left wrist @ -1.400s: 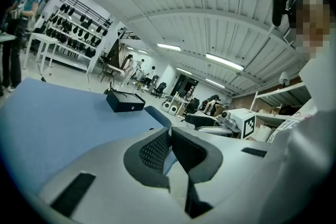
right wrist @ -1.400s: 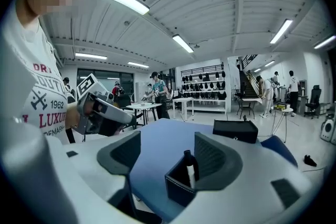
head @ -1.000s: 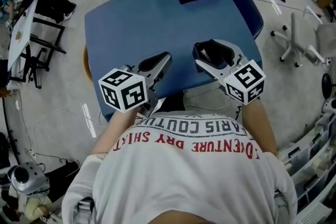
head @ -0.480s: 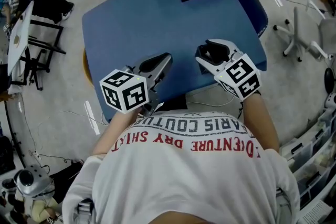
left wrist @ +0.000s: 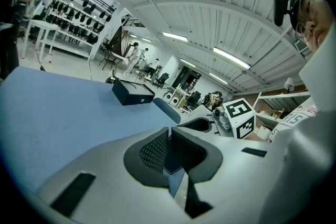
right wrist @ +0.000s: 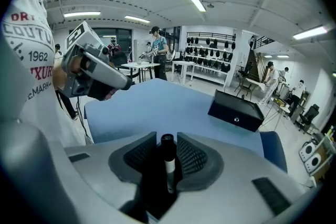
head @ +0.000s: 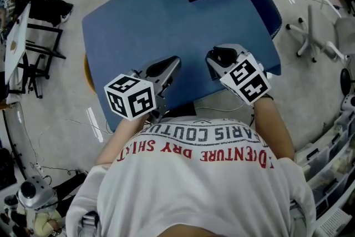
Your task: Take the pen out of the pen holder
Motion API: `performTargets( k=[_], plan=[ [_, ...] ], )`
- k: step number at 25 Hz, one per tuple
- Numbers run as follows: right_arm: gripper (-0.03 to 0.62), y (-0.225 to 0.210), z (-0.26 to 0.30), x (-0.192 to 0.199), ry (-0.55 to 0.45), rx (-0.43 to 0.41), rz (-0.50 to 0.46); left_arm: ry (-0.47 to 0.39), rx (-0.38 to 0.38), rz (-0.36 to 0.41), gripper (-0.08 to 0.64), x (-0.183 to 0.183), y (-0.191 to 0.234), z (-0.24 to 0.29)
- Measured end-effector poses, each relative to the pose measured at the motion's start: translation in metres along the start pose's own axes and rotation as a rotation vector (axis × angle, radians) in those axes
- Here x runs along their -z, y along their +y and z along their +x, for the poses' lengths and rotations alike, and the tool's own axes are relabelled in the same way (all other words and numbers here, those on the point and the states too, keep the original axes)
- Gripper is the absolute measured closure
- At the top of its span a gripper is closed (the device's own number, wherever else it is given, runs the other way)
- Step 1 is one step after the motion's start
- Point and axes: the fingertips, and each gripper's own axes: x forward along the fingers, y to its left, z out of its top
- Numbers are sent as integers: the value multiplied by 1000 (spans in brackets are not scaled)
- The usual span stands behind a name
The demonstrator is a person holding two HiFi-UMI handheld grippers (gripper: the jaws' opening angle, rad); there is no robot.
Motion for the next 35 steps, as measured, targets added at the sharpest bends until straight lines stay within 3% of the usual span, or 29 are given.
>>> performTargets(
  k=[8,14,35],
  plan=[
    [515,-1,-3,6,24,-15,-9,5,4,-13,520,2,1,5],
    [515,1,-4,4,27,-17,-3,3,2,-16,520,4,-1,3],
    [517,-5,-47,-10,-152,44,54,-35,-12,17,520,7,-31,-11]
  ],
)
